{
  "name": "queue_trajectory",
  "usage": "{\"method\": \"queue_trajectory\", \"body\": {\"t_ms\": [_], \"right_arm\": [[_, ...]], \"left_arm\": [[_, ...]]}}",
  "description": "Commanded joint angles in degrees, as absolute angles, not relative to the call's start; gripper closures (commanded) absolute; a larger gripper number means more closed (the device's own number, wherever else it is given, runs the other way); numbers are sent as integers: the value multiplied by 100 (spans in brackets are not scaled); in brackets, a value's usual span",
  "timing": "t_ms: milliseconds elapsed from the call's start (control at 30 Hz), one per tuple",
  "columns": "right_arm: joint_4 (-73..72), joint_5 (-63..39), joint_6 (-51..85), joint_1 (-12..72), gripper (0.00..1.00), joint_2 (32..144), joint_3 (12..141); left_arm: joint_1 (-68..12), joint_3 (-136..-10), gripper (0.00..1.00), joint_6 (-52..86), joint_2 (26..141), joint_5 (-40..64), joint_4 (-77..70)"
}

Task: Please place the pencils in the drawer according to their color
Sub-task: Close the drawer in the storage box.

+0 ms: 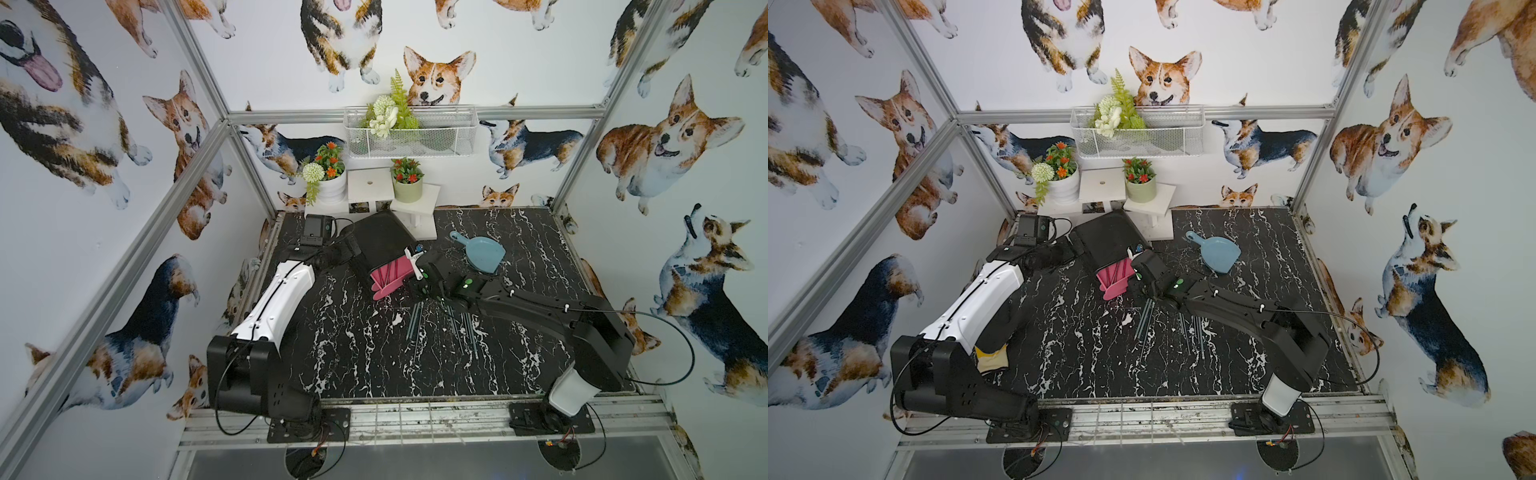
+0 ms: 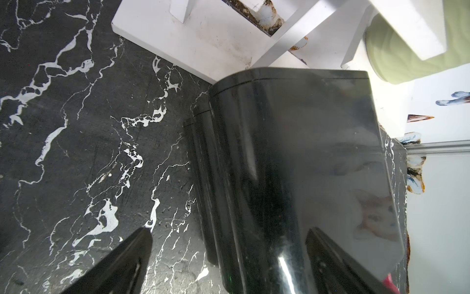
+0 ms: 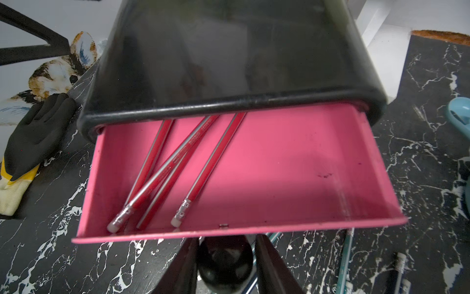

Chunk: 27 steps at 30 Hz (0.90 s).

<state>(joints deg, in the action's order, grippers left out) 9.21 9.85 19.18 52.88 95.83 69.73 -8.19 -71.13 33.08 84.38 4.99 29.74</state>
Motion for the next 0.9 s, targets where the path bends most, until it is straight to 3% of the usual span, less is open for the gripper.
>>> {"method": "queue_trajectory", "body": {"t_ms": [0, 867], "right_arm": [[788, 1205, 1845, 5260, 61, 9703, 7149], [158, 1506, 2177, 5256, 65, 10541, 7738]], "left_arm": [[-814, -7124, 0, 3329, 8455, 553, 2903], [-817, -7130, 0, 3323, 8612, 652, 2883]]}}
